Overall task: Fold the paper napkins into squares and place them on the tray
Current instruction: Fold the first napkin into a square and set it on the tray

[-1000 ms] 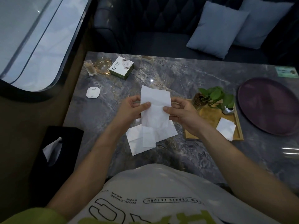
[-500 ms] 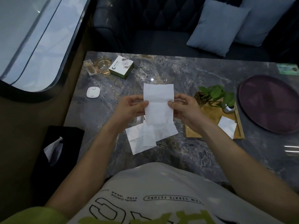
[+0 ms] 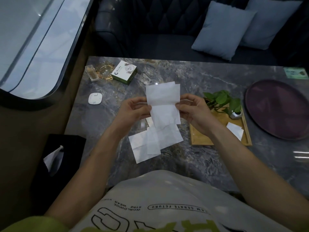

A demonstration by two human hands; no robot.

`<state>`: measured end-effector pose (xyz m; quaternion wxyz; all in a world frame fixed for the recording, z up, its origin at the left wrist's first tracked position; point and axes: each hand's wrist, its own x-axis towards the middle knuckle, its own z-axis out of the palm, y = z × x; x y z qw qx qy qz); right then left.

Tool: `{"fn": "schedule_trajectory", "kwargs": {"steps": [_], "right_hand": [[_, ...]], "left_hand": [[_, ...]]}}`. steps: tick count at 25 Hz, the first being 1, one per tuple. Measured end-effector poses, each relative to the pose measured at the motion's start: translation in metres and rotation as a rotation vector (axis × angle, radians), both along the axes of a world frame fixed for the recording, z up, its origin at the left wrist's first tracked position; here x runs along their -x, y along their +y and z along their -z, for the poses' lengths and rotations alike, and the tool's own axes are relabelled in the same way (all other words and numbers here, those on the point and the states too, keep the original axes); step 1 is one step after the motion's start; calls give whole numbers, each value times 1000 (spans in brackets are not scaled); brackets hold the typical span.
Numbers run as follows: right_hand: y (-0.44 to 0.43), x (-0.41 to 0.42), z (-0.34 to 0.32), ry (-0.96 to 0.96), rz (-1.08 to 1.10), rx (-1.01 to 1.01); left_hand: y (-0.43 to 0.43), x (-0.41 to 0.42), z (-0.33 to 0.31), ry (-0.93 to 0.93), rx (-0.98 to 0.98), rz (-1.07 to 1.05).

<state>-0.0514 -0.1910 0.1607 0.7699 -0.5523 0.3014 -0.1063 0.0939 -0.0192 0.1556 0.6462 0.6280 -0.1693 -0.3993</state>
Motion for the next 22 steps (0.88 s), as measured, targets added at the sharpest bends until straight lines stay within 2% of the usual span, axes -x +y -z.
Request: {"fn": "schedule_trajectory", "kwargs": {"steps": [7, 13, 18, 22], "right_hand": [[-4, -2, -13, -40, -18, 62], [-4, -3, -10, -55, -32, 91], [-2, -6, -8, -59, -40, 109], [2, -8, -11, -67, -46, 114]], "left_hand": [[-4, -1, -9, -50, 80, 3], [-4, 0, -11, -104, 52, 17], [-12, -1, -16, 63, -53, -83], [-11, 4, -16, -106, -76, -10]]}}
